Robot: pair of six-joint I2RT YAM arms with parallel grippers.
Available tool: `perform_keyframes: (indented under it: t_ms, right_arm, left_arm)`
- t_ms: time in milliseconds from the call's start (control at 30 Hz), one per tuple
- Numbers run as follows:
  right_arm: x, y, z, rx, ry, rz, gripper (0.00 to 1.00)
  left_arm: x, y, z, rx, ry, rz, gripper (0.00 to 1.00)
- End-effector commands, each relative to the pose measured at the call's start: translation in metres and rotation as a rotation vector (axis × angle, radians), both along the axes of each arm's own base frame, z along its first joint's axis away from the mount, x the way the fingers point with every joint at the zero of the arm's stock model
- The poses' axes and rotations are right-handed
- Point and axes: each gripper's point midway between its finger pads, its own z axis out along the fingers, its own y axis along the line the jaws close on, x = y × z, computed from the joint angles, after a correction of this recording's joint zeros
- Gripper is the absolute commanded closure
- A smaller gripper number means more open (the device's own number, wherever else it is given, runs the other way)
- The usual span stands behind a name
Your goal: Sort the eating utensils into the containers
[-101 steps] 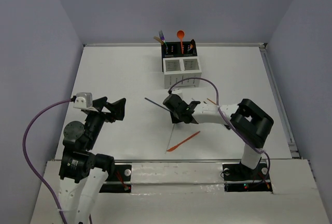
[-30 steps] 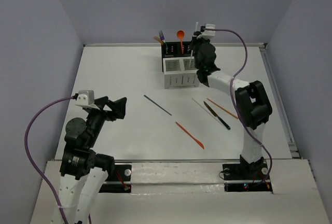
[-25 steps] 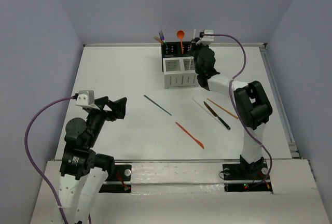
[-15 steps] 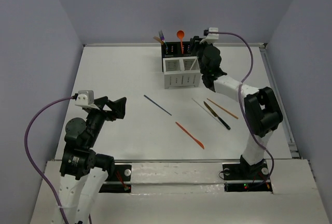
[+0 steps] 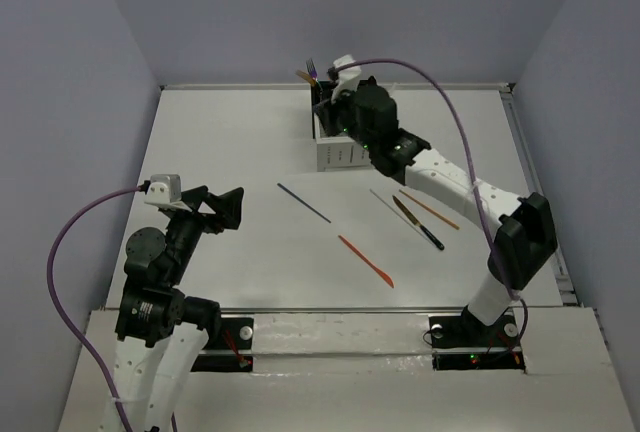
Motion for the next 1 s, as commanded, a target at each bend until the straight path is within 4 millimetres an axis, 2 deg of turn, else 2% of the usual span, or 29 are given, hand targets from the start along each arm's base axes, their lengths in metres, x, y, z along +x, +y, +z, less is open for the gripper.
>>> perform_keyframes:
  t_ms: [0, 33, 67, 100, 167, 300, 433, 567, 700, 767, 933, 967]
  right_arm:
    - [-0.062, 0.07, -0.104, -0.311, 0.22, 0.217, 0.79]
    - [-0.068, 0.073, -0.12, -0.352, 0.258, 0.23, 0.74]
    - [-0.07, 0.078, -0.13, -0.376, 0.28, 0.24, 0.64]
    - [-0.067, 0.086, -0.145, -0.398, 0.306, 0.262, 0.61]
    - [-0.08, 0.095, -0.17, -0.47, 0.369, 0.298, 0.57]
    - [-0.076, 0.113, -0.208, -0.551, 0.44, 0.315, 0.52]
    - [-0.068, 0.116, -0.23, -0.595, 0.474, 0.288, 0.51]
    - [-0.059, 0.122, -0.264, -0.657, 0.506, 0.284, 0.52]
    - [-0.058, 0.127, -0.292, -0.689, 0.545, 0.3, 0.53]
    - [-0.059, 0.13, -0.3, -0.686, 0.563, 0.311, 0.54]
    - [-0.057, 0.133, -0.324, -0.699, 0.593, 0.307, 0.62]
    - [-0.055, 0.134, -0.324, -0.704, 0.591, 0.306, 0.66]
  left_arm:
    - [-0.002, 0.0, 0.021, -0.011, -0.075, -0.003, 0.01]
    - [-0.003, 0.001, 0.023, -0.013, -0.081, 0.0, 0.01]
    - [-0.003, 0.001, 0.022, -0.014, -0.081, 0.002, 0.01]
    - [-0.004, 0.002, 0.023, -0.013, -0.084, 0.002, 0.01]
    - [-0.006, 0.003, 0.025, -0.016, -0.093, 0.008, 0.01]
    - [-0.008, 0.005, 0.028, -0.018, -0.103, 0.015, 0.01]
    - [-0.009, 0.005, 0.029, -0.02, -0.109, 0.014, 0.01]
    - [-0.011, 0.005, 0.031, -0.02, -0.114, 0.012, 0.01]
    - [-0.011, 0.005, 0.03, -0.021, -0.114, 0.012, 0.01]
    - [-0.011, 0.005, 0.03, -0.021, -0.115, 0.014, 0.01]
    - [-0.011, 0.005, 0.031, -0.022, -0.12, 0.012, 0.01]
    - [-0.011, 0.005, 0.03, -0.021, -0.115, 0.012, 0.01]
